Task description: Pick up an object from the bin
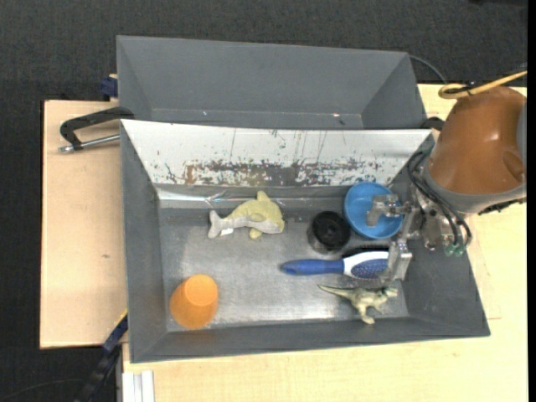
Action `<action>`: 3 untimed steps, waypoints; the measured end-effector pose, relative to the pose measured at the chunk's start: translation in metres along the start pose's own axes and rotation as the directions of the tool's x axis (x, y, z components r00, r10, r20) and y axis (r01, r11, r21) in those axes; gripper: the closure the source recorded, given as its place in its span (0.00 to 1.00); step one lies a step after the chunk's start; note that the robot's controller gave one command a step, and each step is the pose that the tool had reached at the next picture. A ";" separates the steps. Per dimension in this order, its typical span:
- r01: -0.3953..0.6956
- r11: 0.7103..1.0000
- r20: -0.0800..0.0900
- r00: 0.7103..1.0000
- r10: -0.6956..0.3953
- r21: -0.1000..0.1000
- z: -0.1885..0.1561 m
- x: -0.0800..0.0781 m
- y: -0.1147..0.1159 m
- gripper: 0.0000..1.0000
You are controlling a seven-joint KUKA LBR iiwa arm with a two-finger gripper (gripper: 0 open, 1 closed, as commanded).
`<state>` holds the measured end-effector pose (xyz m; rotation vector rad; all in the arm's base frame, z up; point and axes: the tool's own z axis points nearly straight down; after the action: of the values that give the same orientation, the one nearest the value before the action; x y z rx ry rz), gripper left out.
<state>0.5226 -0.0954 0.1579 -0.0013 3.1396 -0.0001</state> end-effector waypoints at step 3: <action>0.000 1.000 0.000 1.000 0.000 0.000 0.000 0.000 0.000 1.00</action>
Offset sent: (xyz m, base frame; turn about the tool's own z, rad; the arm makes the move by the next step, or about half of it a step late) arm 0.0000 0.0000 0.0000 0.0000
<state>0.5225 -0.0955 0.1579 -0.0018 3.1397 -0.0004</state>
